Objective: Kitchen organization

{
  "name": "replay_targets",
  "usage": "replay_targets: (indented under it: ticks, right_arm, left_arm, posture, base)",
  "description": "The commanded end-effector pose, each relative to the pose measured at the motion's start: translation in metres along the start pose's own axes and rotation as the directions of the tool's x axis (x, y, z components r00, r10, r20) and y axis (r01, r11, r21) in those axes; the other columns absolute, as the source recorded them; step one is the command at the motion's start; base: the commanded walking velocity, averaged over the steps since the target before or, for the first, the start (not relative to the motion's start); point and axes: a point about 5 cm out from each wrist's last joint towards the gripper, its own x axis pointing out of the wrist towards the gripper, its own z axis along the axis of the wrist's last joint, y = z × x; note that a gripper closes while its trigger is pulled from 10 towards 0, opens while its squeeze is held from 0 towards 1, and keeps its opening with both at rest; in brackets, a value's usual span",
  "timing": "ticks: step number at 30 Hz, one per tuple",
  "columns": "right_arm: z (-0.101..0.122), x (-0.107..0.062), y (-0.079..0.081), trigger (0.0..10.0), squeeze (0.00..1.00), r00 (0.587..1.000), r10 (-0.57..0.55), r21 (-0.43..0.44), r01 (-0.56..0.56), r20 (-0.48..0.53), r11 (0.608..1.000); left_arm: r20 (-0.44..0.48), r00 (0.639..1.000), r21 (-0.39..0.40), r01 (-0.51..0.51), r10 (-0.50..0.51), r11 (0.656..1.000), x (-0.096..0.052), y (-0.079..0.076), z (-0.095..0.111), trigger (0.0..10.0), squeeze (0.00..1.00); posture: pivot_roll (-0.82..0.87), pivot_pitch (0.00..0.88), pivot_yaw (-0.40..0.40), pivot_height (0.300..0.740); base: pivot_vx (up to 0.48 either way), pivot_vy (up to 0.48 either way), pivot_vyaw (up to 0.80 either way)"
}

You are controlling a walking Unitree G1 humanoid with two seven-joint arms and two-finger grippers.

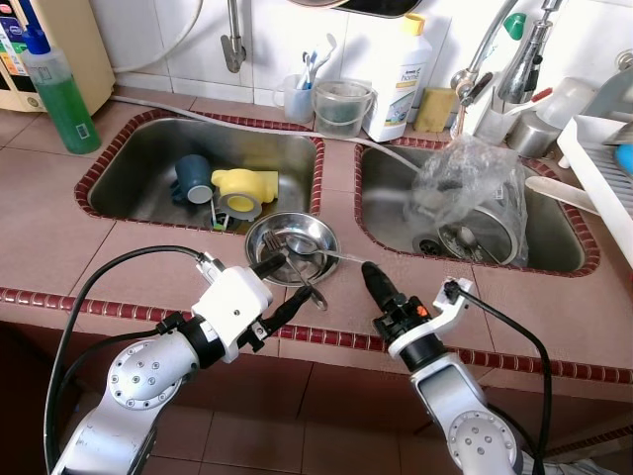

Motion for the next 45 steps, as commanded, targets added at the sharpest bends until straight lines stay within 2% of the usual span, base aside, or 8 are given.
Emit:
replay_targets:
  ticks: [1, 2, 3, 4, 18, 28, 29, 45]
  right_arm:
    - [-0.012, 0.010, 0.008, 10.0, 0.00, 0.999, 0.004, 0.099, -0.007, 0.033, 0.995]
    - [-0.012, 0.010, 0.008, 10.0, 0.00, 0.999, 0.004, 0.099, -0.007, 0.033, 0.995]
    - [-0.014, 0.010, 0.008, 10.0, 0.58, 1.000, -0.005, 0.100, 0.003, 0.020, 0.995]
    - [-0.016, 0.010, 0.007, 10.0, 1.00, 1.000, -0.009, 0.101, 0.007, 0.010, 0.995]
    - [-0.028, 0.010, 0.007, 10.0, 1.00, 0.992, 0.006, 0.006, -0.005, -0.128, 1.000]
    - [-0.030, 0.008, -0.007, 10.0, 1.00, 0.982, -0.110, -0.089, 0.096, -0.156, 0.991]
    - [-0.030, 0.008, -0.010, 10.0, 0.00, 0.980, -0.131, -0.090, 0.118, -0.149, 0.989]
    - [-0.017, 0.013, -0.005, 10.0, 0.00, 0.996, -0.081, -0.068, 0.079, -0.029, 0.995]
  left_arm:
    - [0.013, 1.000, 0.010, 0.013, -0.013, 1.000, -0.001, 0.000, 0.005, 10.0, 0.00]
    - [0.013, 1.000, 0.010, 0.013, -0.013, 1.000, -0.001, 0.000, 0.005, 10.0, 0.00]
    - [0.012, 1.000, 0.010, 0.013, -0.013, 1.000, -0.001, 0.000, 0.005, 10.0, 0.00]
    - [0.011, 1.000, 0.011, 0.013, -0.013, 1.000, -0.001, 0.000, 0.005, 10.0, 0.00]
    - [0.008, 1.000, 0.013, 0.007, -0.007, 1.000, -0.002, 0.000, 0.005, 10.0, 0.00]
    - [0.009, 1.000, 0.010, 0.002, -0.002, 1.000, -0.001, 0.000, 0.005, 10.0, 0.00]
    - [0.009, 1.000, 0.010, 0.002, -0.002, 1.000, -0.001, 0.000, 0.006, 10.0, 0.00]
    - [0.009, 1.000, 0.010, 0.009, -0.009, 1.000, -0.001, 0.000, 0.005, 10.0, 0.00]
  posture:
    - [0.18, 0.099, -0.059, 0.740]
    - [0.18, 0.099, -0.059, 0.740]
    - [0.18, 0.099, -0.059, 0.740]
    - [0.18, 0.099, -0.059, 0.740]
    - [0.18, 0.103, -0.065, 0.740]
    - [0.18, 0.104, -0.068, 0.740]
    - [0.18, 0.103, -0.067, 0.740]
    - [0.18, 0.102, -0.060, 0.740]
  base:
    - [0.000, 0.000, 0.00]
    - [0.000, 0.000, 0.00]
    - [0.000, 0.000, 0.00]
    - [0.000, 0.000, 0.00]
    - [0.000, 0.000, 0.00]
    - [0.000, 0.000, 0.00]
    - [0.000, 0.000, 0.00]
    - [0.000, 0.000, 0.00]
